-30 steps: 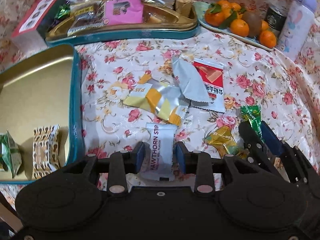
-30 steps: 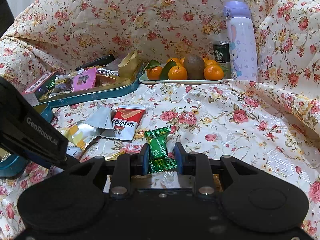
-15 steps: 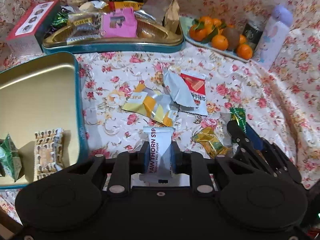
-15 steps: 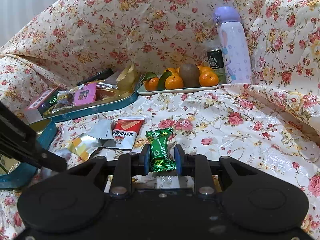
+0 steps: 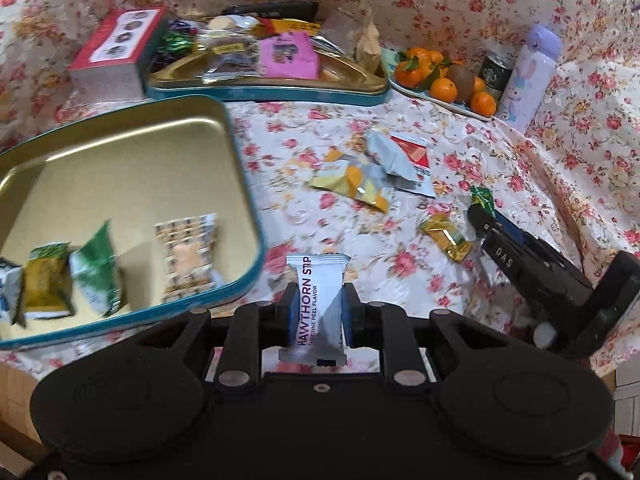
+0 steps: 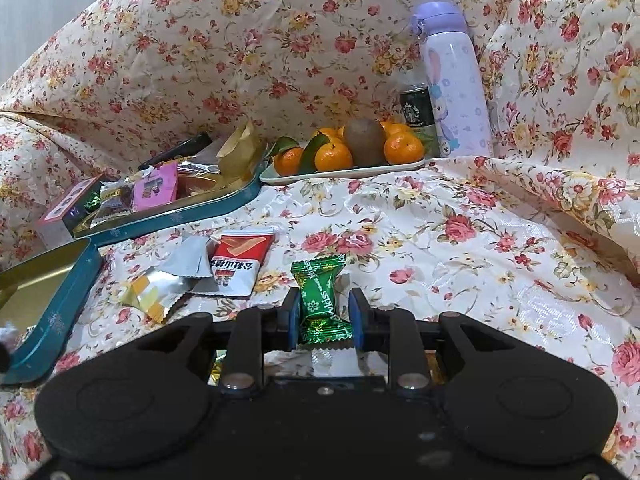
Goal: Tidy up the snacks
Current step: 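Carry the Hawthorn strip and green candy over the tin tray with both tools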
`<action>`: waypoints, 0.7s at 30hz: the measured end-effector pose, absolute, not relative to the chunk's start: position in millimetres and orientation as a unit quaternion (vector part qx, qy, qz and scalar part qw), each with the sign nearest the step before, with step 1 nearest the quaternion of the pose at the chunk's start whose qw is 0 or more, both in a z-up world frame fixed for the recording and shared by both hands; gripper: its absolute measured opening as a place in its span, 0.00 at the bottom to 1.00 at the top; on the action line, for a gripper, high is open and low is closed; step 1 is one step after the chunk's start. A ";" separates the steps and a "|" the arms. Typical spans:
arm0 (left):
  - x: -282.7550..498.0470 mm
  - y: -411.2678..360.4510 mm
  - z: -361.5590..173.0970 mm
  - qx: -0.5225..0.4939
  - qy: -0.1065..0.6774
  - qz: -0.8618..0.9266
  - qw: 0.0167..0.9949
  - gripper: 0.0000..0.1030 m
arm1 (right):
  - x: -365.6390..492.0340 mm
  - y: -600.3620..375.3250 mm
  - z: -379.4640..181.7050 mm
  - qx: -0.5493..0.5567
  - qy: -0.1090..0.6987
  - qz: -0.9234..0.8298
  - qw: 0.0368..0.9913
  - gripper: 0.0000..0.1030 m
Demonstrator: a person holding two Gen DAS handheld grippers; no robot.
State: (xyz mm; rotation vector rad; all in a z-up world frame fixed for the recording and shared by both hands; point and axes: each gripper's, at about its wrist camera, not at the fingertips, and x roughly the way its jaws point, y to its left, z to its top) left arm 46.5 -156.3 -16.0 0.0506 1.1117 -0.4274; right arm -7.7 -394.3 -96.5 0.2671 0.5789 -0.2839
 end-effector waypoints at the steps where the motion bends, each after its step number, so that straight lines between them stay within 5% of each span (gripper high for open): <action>1: 45.1 -149.7 -13.8 0.021 0.522 -0.200 0.829 0.27 | -7.5 -393.5 -96.3 0.128 0.285 -0.142 0.939 0.25; 21: 83.2 -19.5 -0.1 -0.018 0.481 -0.116 0.869 0.27 | -29.6 -319.0 -28.2 0.116 0.252 -0.135 0.951 0.26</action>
